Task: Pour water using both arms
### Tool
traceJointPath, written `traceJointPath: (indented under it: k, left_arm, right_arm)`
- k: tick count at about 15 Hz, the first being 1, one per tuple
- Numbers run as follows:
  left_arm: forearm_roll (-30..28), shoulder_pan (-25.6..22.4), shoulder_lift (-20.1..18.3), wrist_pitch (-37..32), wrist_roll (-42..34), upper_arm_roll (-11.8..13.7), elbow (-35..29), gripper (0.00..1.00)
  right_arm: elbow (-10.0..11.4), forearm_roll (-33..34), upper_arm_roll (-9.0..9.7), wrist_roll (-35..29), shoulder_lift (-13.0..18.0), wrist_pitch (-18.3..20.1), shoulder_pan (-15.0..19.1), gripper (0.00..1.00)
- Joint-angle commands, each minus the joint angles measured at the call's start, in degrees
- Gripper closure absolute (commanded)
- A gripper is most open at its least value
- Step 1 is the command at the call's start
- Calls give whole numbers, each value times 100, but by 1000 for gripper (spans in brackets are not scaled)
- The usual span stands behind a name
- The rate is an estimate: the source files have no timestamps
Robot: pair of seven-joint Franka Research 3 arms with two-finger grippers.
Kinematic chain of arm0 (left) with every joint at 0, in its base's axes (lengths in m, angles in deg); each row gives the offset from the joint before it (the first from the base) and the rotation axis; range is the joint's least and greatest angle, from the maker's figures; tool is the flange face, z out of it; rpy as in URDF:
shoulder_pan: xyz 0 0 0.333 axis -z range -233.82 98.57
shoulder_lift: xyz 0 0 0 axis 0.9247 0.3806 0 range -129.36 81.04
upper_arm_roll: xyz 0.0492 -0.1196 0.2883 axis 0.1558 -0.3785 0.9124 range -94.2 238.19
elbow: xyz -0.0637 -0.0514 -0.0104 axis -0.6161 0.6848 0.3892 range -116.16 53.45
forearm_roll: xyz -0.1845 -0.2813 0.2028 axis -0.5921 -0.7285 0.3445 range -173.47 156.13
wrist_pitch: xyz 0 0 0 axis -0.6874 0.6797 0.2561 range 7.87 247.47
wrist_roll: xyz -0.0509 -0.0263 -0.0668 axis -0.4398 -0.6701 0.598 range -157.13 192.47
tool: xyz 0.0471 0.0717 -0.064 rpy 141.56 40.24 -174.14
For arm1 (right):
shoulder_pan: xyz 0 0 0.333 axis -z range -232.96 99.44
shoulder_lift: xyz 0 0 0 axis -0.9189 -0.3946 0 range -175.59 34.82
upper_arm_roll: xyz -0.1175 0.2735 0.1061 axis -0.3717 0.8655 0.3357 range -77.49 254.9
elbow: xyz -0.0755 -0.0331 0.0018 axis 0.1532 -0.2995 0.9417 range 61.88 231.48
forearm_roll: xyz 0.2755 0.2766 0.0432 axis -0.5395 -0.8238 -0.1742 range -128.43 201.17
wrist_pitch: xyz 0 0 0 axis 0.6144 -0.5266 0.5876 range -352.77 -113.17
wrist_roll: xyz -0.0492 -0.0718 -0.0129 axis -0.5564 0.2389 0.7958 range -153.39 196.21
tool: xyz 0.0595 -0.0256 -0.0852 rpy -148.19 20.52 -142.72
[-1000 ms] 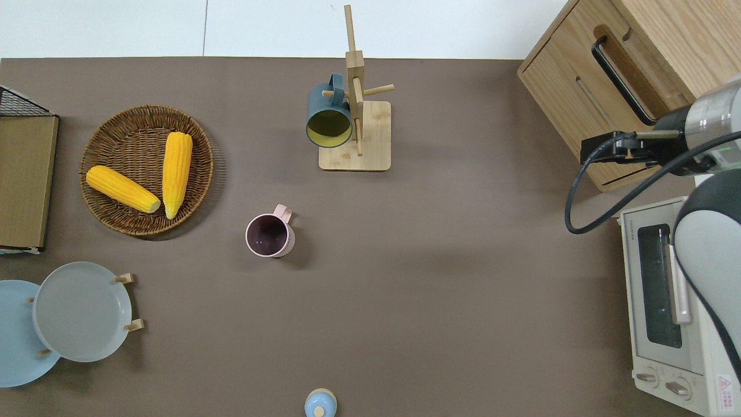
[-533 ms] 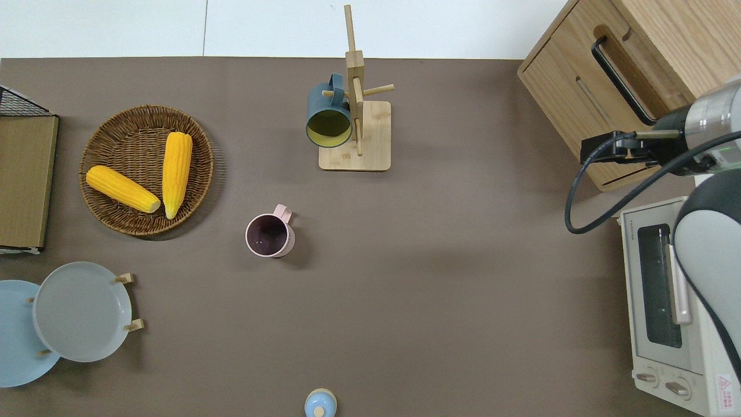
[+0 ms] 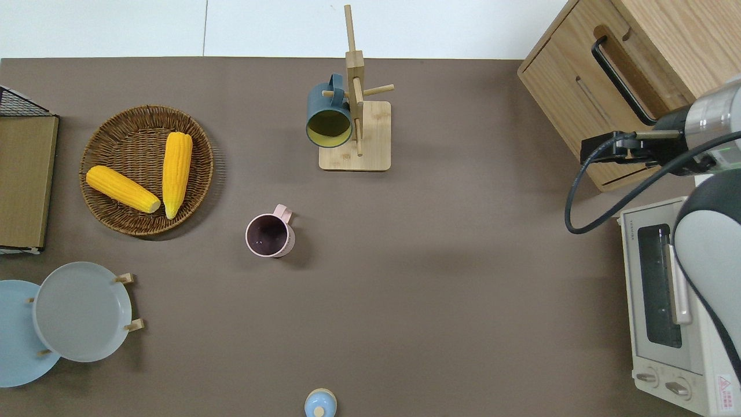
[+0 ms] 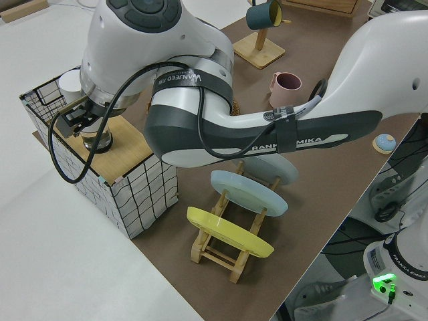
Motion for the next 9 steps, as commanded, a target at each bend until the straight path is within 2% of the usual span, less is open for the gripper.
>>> traceJointPath:
  k: [1, 6, 9]
  left_arm:
    - [303, 9, -102, -817, 604, -1, 366, 0]
    - [953, 88, -409, -1792, 1123, -88, 455, 0]
    - [1374, 307, -664, -2443, 1491, -133, 446, 0]
  right_arm:
    - [11, -45, 57, 124, 41, -30, 96, 9]
    - [11, -45, 57, 124, 41, -30, 96, 9]
    - [11, -45, 57, 124, 41, -30, 96, 9]
